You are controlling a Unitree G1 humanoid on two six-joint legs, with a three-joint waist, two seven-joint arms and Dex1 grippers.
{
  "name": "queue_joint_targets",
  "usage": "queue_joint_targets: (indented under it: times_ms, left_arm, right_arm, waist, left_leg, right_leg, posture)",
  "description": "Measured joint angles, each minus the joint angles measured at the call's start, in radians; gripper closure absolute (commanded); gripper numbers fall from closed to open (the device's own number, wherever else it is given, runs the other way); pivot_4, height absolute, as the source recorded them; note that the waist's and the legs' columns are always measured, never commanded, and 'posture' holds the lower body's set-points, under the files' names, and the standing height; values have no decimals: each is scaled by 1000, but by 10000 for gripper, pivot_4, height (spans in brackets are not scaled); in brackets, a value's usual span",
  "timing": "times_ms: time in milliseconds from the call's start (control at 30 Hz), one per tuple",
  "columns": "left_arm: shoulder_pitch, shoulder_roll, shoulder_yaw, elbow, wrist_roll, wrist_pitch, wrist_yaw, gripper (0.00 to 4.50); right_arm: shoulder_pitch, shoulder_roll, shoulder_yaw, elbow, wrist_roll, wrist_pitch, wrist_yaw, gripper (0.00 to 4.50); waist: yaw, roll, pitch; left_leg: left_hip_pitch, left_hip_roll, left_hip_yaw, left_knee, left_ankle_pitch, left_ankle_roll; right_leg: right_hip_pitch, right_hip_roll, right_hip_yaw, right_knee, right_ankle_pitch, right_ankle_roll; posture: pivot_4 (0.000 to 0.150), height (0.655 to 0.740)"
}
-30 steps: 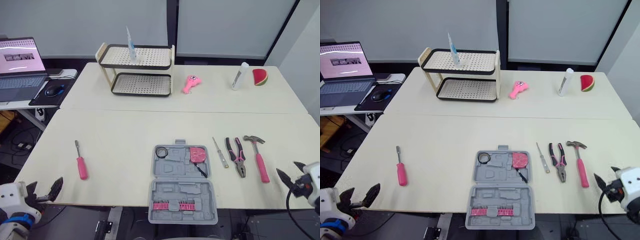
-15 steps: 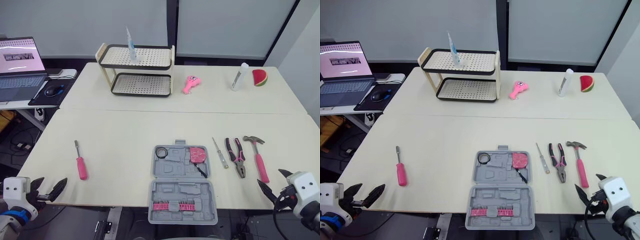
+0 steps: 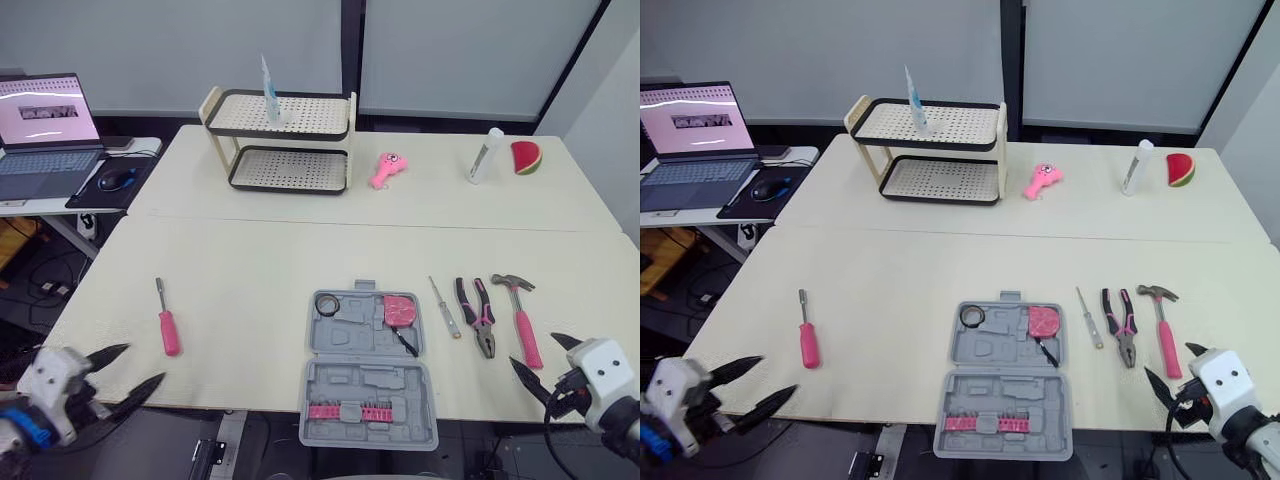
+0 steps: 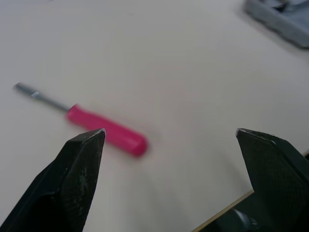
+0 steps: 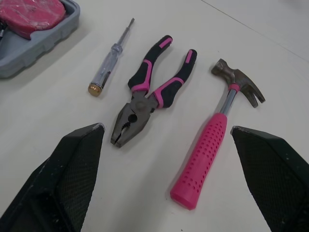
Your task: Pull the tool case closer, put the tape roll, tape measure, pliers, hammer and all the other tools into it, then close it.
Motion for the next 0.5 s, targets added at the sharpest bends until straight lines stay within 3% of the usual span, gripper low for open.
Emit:
queue_joint_targets:
  times_ms: [233, 500]
  left_arm:
    - [-214, 89, -221, -249, -54, 88, -122, 0]
    - [-400, 157, -345, -360, -116, 248, -162, 0]
  right_arm:
    - [-64, 39, 123, -66, -21, 131, -77, 321]
    - [-127, 133, 220, -24, -91, 206, -228, 321]
  waist:
    - [-3, 0, 1]
    - [-16, 3, 2]
  left_leg:
    - [0, 0, 0, 0, 0, 0]
    - [0, 1, 1, 0, 0, 0]
  right_leg:
    - [0, 3, 0, 1, 0, 0]
    - [-1, 10, -1, 1, 0, 0]
  posture:
    - [1500, 7290]
    - [1500, 7290]
